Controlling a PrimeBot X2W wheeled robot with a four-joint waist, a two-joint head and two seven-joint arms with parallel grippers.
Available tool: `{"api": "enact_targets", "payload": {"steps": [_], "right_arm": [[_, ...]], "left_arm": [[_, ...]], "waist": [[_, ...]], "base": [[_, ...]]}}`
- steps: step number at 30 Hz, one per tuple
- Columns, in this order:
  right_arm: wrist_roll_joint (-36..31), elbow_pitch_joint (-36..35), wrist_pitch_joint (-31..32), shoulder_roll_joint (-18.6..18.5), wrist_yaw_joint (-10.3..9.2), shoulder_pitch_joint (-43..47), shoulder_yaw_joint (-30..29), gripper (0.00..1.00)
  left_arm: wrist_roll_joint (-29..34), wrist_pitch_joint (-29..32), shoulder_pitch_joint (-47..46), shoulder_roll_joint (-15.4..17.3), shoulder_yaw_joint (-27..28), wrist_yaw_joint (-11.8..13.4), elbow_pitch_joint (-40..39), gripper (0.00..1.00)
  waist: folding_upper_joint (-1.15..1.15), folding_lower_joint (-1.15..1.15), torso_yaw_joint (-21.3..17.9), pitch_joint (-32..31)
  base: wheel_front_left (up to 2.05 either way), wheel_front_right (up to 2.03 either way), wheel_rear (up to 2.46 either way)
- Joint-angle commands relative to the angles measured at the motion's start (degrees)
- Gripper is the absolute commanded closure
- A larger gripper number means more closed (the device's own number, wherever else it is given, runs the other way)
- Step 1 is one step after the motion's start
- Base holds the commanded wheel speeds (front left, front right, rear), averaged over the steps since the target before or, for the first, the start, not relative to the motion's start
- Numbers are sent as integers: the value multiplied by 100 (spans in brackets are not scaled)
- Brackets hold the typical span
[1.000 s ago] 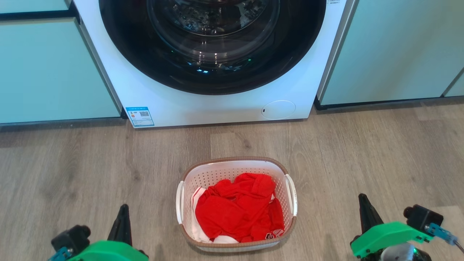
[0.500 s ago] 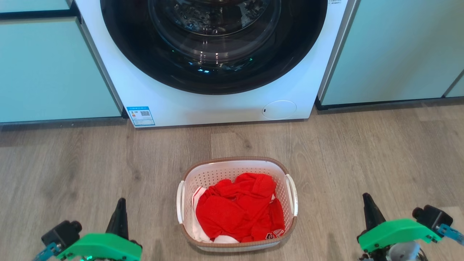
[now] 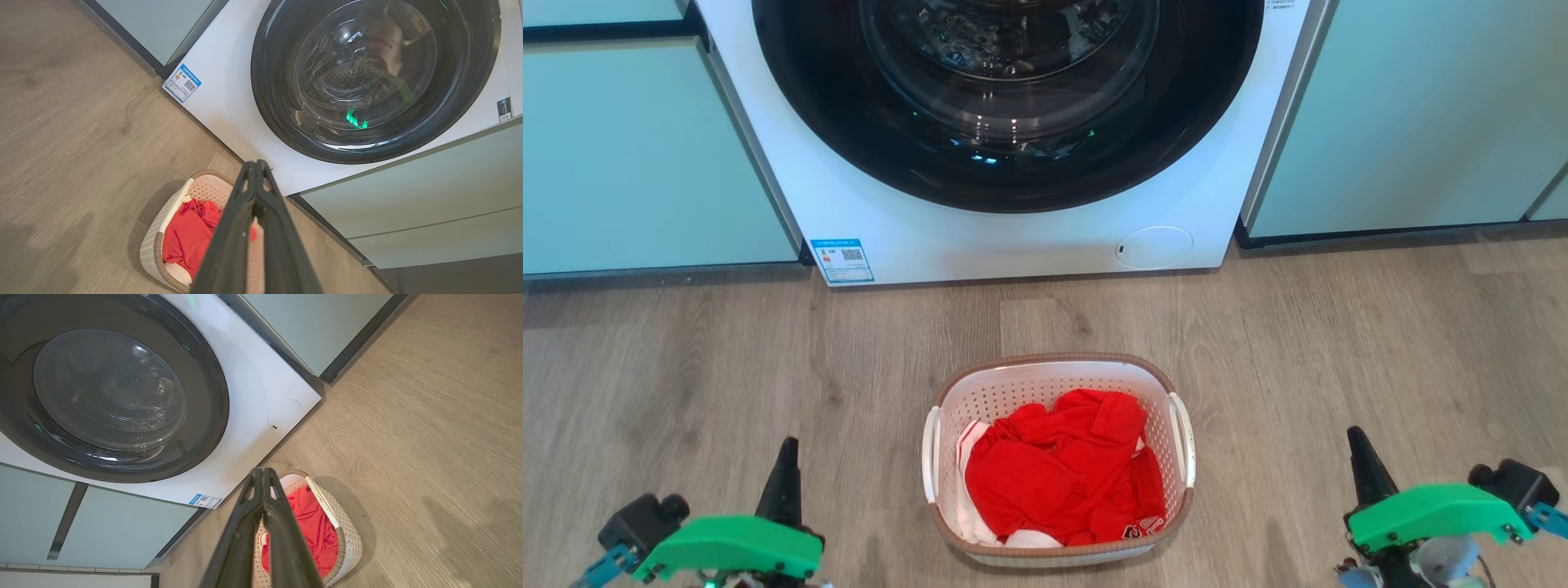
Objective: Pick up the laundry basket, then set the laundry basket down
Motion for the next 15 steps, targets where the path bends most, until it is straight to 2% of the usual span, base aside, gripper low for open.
{"api": "enact_targets", "payload": {"steps": [1,15], "right_arm": [[123,-212,31,-124,8,-331,25,100],[1006,-251,257,-135,9,-427,-104,100]], "left_arm": [[-118,25,-357,96,141,-46,-141,100],[-1036,250,-548,98,286,-155,-73,100]], "waist": [[0,0,1,0],[0,0,23,2]], "base": [[0,0,0],[0,0,0]]}}
